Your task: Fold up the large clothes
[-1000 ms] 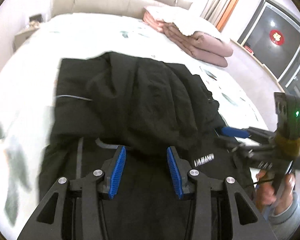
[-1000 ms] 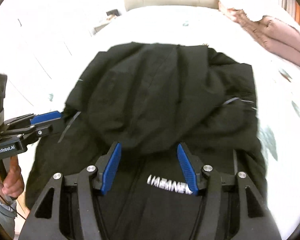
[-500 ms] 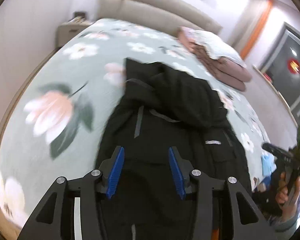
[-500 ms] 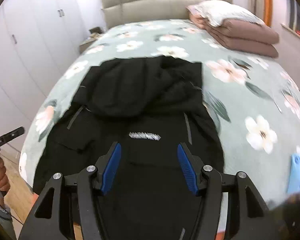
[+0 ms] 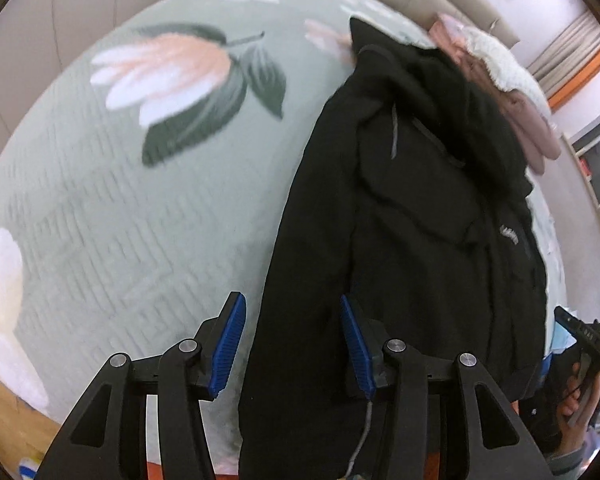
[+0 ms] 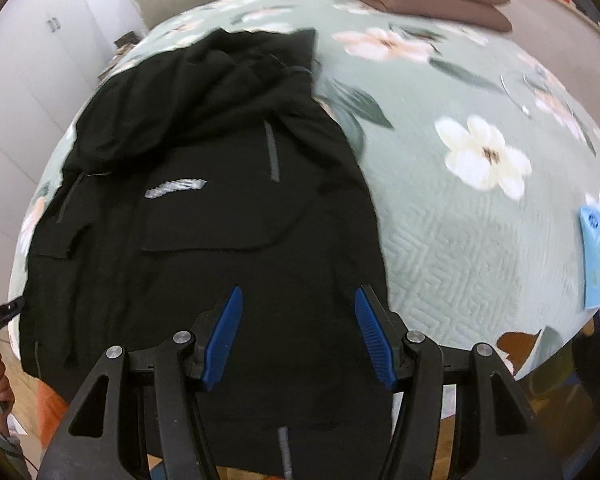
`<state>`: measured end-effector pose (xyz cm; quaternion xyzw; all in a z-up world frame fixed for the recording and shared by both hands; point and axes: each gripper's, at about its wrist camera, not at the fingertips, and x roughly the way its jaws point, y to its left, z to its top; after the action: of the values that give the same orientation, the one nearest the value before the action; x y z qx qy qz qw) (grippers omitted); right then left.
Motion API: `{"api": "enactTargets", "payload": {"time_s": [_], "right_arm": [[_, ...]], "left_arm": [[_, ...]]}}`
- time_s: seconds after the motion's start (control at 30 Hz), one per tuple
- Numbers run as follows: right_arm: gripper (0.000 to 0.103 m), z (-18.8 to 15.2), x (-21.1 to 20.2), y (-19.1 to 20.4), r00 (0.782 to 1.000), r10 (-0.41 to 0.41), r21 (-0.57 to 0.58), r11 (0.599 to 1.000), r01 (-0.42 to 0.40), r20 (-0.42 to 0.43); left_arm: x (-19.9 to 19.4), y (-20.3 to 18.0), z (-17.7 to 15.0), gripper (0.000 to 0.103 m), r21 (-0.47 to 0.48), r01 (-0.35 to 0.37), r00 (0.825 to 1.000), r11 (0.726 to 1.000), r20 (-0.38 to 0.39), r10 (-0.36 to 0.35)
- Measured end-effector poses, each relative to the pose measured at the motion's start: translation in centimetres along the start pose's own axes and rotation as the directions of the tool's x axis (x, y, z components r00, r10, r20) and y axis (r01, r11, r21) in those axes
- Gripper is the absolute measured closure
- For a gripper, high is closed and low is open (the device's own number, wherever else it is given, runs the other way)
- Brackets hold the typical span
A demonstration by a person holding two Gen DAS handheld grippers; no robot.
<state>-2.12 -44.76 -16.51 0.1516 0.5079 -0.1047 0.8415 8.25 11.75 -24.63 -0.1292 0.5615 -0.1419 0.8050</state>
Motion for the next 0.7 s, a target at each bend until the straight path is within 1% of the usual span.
{"api": "enactTargets", "payload": {"time_s": [0.07,0.13,0.2,0.3,0.33,0.4,0.43,0.47,0.5,0.57,0.7], "right_arm": [[0.041,-0.3,1.4,-1.7,1.0,-0.009,0.023,1.0,0.009,-0.023],[0.041,-0.5,2.1,-2.9,1.0,-0.011,0.038,0.999,0.012,-0.025],[0.041,-0.6,3.0,-4.4,0.999,-0.003,0.063,0.998,0.005,-0.034],[0.041,-0.8,4.6,-6.2,0.997,0.033,0.099,0.995,-0.026,-0.068],[0.041,-0.9,5.3,-6.6,0.994,0.066,0.109,0.992,-0.057,-0.083],[0.042,-1.1,5.6,-6.6,0.991,0.101,0.106,0.99,-0.091,-0.086],[0.055,-1.2,5.7,-6.3,0.987,0.131,0.095,0.988,-0.122,-0.093],[0.06,-1.2,5.7,-6.0,0.983,0.154,0.087,0.985,-0.146,-0.102],[0.06,-1.4,5.7,-5.7,0.981,0.164,0.078,0.985,-0.156,-0.107],[0.06,-1.6,5.4,-4.6,0.983,0.139,0.03,0.99,-0.136,-0.117],[0.057,-2.4,5.0,-4.1,0.978,0.145,0.032,0.989,-0.142,-0.149]], "left_arm": [[0.7,0.0,-0.6,0.053,-0.003,0.012,1.0,1.0,-0.017,-0.012],[0.7,-0.1,-0.9,0.053,0.003,0.007,1.0,1.0,0.003,-0.007],[0.7,-0.2,-1.0,0.053,0.005,0.005,1.0,1.0,0.001,-0.005],[0.8,-0.6,-1.1,0.053,0.02,0.01,1.0,1.0,-0.002,-0.01],[0.8,-0.8,-1.2,0.06,0.032,0.014,1.0,0.999,0.002,-0.014],[0.9,-1.4,-1.4,0.076,0.056,0.029,1.0,0.998,-0.004,-0.029],[0.9,-1.7,-1.6,0.077,0.064,0.037,0.999,0.997,-0.005,-0.037],[0.9,-1.9,-1.6,0.077,0.067,0.04,0.999,0.997,-0.005,-0.04],[0.8,-2.0,-1.7,0.077,0.07,0.044,0.999,0.997,-0.006,-0.043],[0.5,-2.1,-1.6,0.077,0.074,0.07,0.998,0.995,-0.01,-0.069],[0.5,-1.5,-1.7,0.076,0.055,0.111,0.993,0.992,-0.042,-0.109]]}}
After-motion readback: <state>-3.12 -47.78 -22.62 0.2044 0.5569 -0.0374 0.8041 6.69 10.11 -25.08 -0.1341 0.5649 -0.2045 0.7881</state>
